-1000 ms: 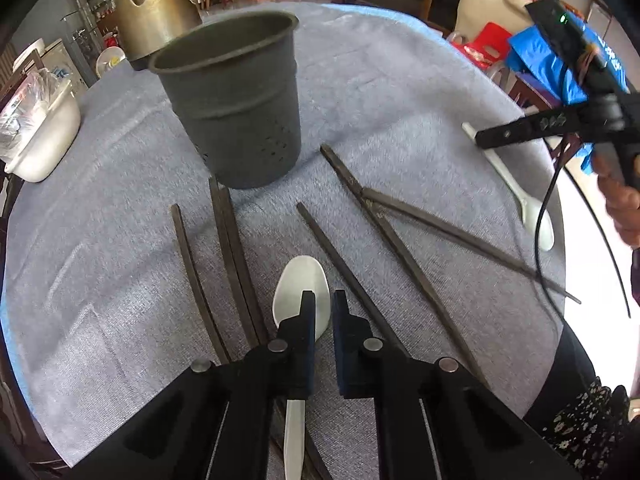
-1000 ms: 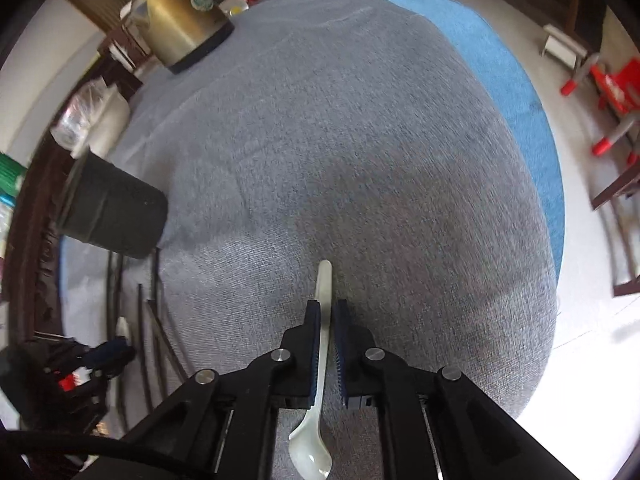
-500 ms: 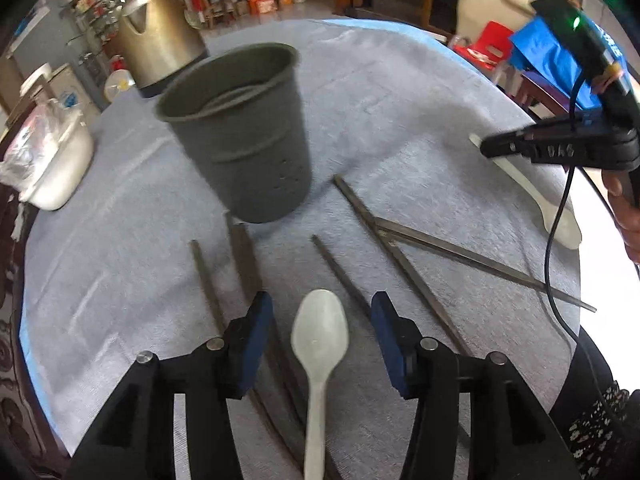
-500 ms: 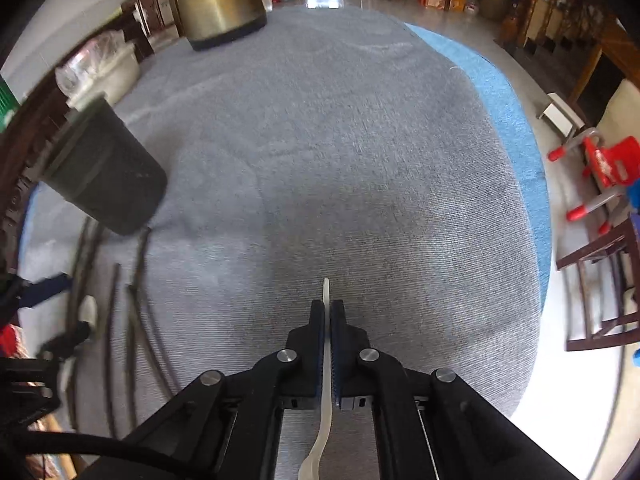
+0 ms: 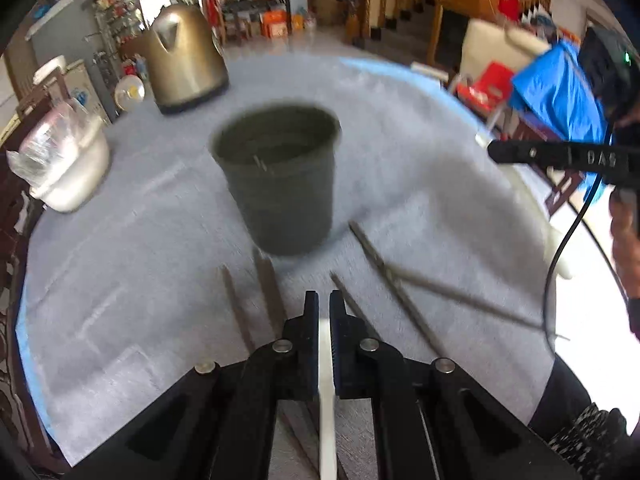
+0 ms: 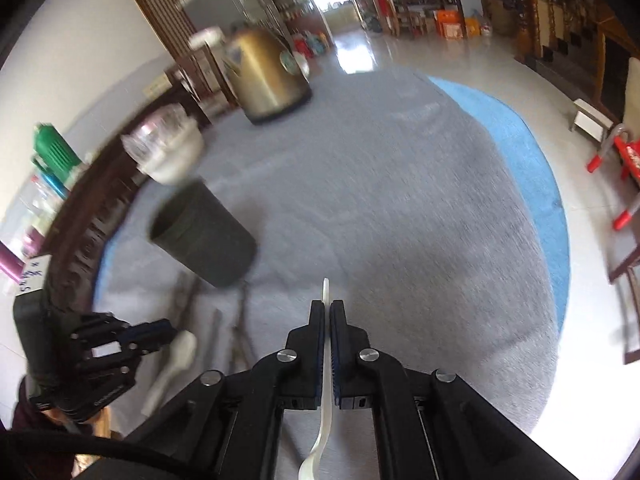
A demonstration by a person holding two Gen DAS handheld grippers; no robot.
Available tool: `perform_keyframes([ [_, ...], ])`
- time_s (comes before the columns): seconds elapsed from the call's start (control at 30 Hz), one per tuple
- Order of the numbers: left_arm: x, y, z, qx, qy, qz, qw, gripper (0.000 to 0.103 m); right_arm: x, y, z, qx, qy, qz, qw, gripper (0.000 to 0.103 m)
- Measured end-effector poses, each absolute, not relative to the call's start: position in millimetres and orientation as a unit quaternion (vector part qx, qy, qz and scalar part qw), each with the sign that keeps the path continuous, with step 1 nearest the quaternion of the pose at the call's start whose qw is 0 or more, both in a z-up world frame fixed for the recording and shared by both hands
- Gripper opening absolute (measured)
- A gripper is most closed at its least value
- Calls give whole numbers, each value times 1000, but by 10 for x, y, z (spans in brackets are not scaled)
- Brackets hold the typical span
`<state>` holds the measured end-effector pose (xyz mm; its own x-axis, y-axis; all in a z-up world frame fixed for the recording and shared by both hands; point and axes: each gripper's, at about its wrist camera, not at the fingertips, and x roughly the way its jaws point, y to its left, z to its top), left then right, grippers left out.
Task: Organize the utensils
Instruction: 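Close the left gripper on the white spoon among the chopsticks while the right gripper holds its spoon, then lift both spoons and drop them into the dark grey holder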
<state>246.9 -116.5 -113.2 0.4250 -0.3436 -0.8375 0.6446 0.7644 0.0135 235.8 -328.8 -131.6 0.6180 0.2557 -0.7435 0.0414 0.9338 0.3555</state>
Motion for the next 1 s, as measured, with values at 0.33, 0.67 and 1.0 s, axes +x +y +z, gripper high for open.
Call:
perform_keyframes([
  [0.33, 2309, -1211, -1245, 218, 453, -348, 792, 36, 2320, -3123, -1098, 199, 380, 78, 900, 3],
  [0.67, 2472, -1328, -1648, 244, 483, -360, 760, 36, 2080, -3223, -1453, 218, 411, 70, 883, 3],
  [1.0, 2620, -1375, -1849, 237, 493, -361, 755, 34, 2019, -3241, -1526, 221, 419, 71, 878, 3],
])
